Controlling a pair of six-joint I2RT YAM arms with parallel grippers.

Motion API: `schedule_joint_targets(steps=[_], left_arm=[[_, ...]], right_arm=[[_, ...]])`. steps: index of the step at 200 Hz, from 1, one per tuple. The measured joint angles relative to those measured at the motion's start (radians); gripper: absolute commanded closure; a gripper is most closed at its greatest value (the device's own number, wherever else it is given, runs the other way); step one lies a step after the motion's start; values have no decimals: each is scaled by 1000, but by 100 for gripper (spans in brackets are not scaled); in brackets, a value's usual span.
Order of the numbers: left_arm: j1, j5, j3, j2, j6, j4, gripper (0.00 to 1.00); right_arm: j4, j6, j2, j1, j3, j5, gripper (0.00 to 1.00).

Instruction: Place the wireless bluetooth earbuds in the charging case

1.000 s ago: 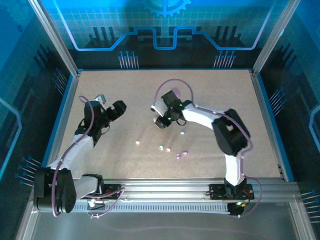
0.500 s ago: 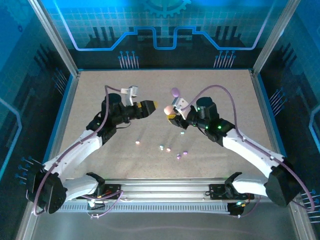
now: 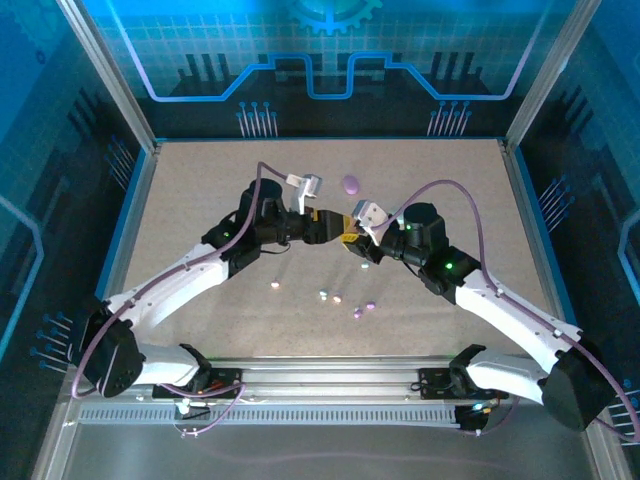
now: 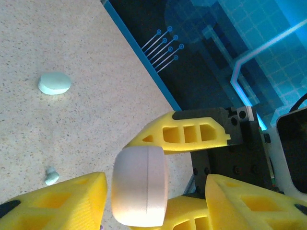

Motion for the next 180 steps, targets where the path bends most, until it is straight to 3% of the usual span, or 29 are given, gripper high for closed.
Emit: schedule_joint_targets(steps=[76,98,125,180], left_arm=[[-4,-6,33,33,14,-63,86],[-6,-3,33,32,-8,-51,94],[-7,-8,21,25,-103,5,96],[-5,-22,-51,-24,-299,156,98]], right_arm=[[19,4,-14,2,-20,19,65],[35,4,-34,6,-37,35,54],[134,3,-86,5,-102,77,38],[284,55,-124,-85,-192,14,40]])
